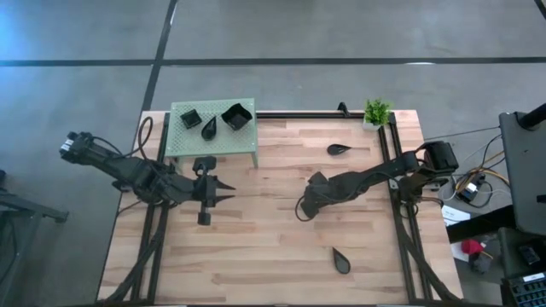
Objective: Pick & Place Mini shaped plates
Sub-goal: Stack the black square plate on top of the black square plate on the shelf
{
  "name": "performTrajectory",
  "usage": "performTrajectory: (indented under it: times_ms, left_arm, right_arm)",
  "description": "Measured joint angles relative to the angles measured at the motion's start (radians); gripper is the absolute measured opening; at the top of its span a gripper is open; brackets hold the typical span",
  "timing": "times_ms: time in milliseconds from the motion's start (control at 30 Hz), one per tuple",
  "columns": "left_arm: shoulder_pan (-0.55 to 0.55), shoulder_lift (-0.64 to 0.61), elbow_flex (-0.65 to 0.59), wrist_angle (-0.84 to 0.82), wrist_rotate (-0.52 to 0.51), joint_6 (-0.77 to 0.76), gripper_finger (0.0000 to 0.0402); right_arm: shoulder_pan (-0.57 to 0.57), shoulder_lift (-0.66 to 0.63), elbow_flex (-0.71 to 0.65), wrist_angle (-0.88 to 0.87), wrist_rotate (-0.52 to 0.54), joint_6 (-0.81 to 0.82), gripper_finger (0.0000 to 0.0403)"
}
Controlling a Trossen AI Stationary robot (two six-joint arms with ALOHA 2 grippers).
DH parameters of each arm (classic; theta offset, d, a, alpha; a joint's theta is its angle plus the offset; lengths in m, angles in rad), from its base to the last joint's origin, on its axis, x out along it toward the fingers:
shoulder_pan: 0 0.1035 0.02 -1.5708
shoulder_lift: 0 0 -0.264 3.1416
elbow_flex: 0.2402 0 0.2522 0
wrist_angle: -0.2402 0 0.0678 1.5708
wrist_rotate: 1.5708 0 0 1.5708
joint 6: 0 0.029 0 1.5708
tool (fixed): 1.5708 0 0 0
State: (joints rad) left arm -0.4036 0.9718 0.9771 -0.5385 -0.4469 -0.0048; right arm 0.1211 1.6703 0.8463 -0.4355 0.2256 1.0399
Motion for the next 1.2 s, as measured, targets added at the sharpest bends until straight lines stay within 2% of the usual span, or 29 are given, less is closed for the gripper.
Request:
performTrajectory:
  times_ms: [333,667,1033,1200]
  left_arm:
    - [0.0,0.0,0.0,0.0,0.0,-0.008,0.008]
    - [0.0,0.0,0.0,0.0,0.0,-0.022,0.008]
    - [0.0,0.0,0.0,0.0,0.0,-0.023,0.008]
    - [0.0,0.0,0.0,0.0,0.0,-0.023,0.008]
  right_arm:
    - [0.0,0.0,0.008,0.001,-0.005,0.104,0.0052]
    - [-0.002,0.0,0.008,0.0,-0.043,0.133,0.0052]
    - [-0.002,-0.028,0.009,-0.001,-0.04,0.139,0.0052]
    - [-0.002,-0.034,0.009,-0.001,-0.004,0.185,0.0052]
